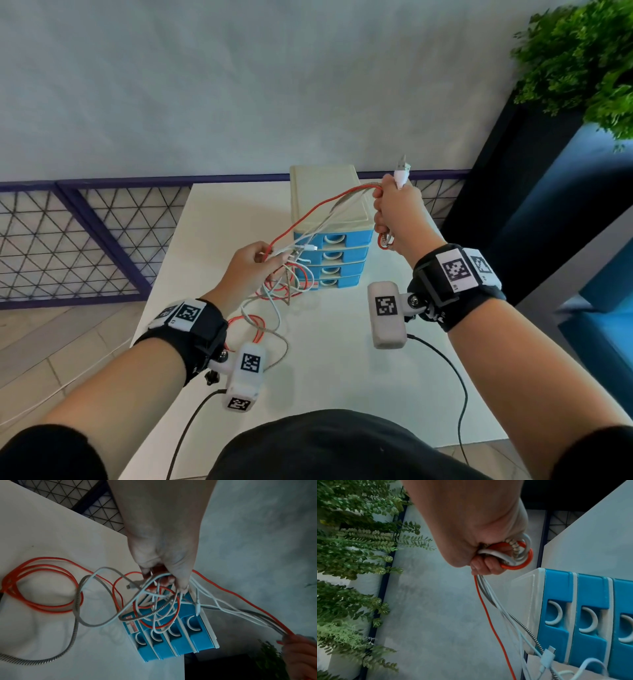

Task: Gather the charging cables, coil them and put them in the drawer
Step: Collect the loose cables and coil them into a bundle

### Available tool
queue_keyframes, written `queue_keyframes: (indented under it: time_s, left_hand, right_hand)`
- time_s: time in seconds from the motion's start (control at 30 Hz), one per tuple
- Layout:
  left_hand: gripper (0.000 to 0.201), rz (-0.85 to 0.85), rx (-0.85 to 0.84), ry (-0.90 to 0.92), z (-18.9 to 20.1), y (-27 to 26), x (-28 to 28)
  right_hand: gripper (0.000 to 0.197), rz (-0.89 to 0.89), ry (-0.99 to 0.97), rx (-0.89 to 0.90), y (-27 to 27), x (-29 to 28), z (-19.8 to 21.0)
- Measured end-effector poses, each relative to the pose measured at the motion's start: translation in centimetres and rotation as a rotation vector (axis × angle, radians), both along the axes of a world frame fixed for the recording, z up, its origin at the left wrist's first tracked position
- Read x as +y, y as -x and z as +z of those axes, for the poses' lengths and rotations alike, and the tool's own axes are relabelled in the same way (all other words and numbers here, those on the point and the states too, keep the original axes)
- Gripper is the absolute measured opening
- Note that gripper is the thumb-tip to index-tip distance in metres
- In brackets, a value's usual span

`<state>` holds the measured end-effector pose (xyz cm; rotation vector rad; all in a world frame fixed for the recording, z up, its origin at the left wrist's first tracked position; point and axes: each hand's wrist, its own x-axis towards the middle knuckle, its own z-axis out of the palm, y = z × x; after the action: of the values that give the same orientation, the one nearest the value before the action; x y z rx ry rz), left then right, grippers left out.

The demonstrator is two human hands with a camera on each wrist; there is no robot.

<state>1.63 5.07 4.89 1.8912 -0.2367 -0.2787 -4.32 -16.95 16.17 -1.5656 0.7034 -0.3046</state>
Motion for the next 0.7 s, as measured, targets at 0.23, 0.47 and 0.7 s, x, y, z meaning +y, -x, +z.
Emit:
queue_keyframes:
  time_s: [0.23, 0.47, 0.7]
  left_hand:
    - [0.02, 0.019, 0.172, -0.058, -0.3, -0.6, -0.3]
    - [0.019, -0.076, 0.018, -0.15, 0.0, 0.1, -0.8]
    - [0.021, -0.214, 0.071, -0.146, 0.3, 0.2, -0.9]
  right_hand:
    - [0.039, -0.007, 0.034, -0.083, 0.2, -0.1, -0.4]
    - [0.033, 0.1, 0.346, 0.191, 0.0, 0.4, -0.4]
    - [0.034, 0.22, -0.095, -0.008, 0.0, 0.9, -0.4]
